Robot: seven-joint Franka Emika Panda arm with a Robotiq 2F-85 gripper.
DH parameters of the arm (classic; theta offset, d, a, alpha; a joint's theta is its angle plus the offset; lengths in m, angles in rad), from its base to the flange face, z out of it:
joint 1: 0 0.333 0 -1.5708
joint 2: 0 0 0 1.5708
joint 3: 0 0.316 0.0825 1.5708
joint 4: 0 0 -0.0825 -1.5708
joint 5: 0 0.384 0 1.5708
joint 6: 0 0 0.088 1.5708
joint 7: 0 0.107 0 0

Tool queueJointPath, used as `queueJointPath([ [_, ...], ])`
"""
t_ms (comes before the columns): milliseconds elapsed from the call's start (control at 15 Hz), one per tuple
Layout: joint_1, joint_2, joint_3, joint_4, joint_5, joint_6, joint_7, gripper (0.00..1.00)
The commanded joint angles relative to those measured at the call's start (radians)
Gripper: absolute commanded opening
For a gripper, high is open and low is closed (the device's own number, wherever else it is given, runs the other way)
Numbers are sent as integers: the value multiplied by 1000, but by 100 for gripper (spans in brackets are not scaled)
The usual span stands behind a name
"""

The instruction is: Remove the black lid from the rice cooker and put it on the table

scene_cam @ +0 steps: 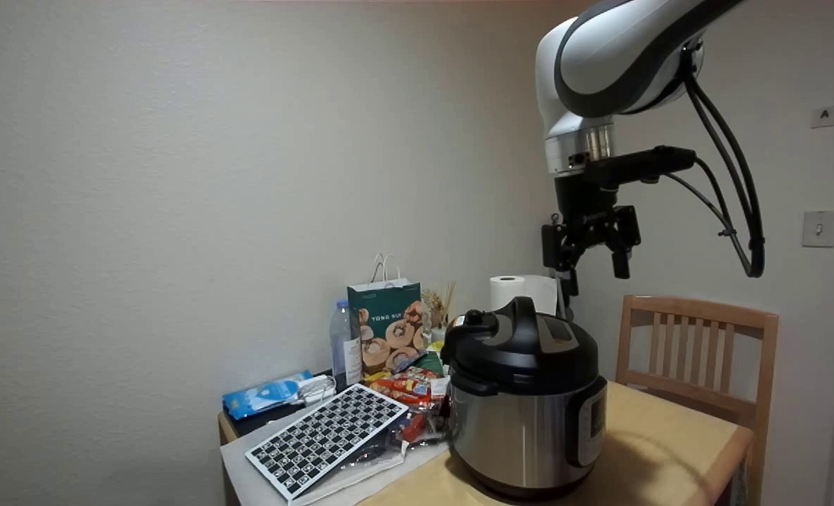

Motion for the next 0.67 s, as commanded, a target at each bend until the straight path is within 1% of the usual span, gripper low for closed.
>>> queueJointPath([
  [0, 15, 41, -17, 37, 57, -23, 2, 100],
  [200, 11, 145, -41, 132, 182, -87, 28, 100],
  [333, 1, 210, -58, 190, 235, -80, 69, 100],
  [467, -3, 258, -75, 236, 242, -49, 111, 100],
  [533, 12, 201, -71, 175, 211, -48, 69, 100],
  [600, 12, 224, -78, 194, 212, -47, 73, 100],
])
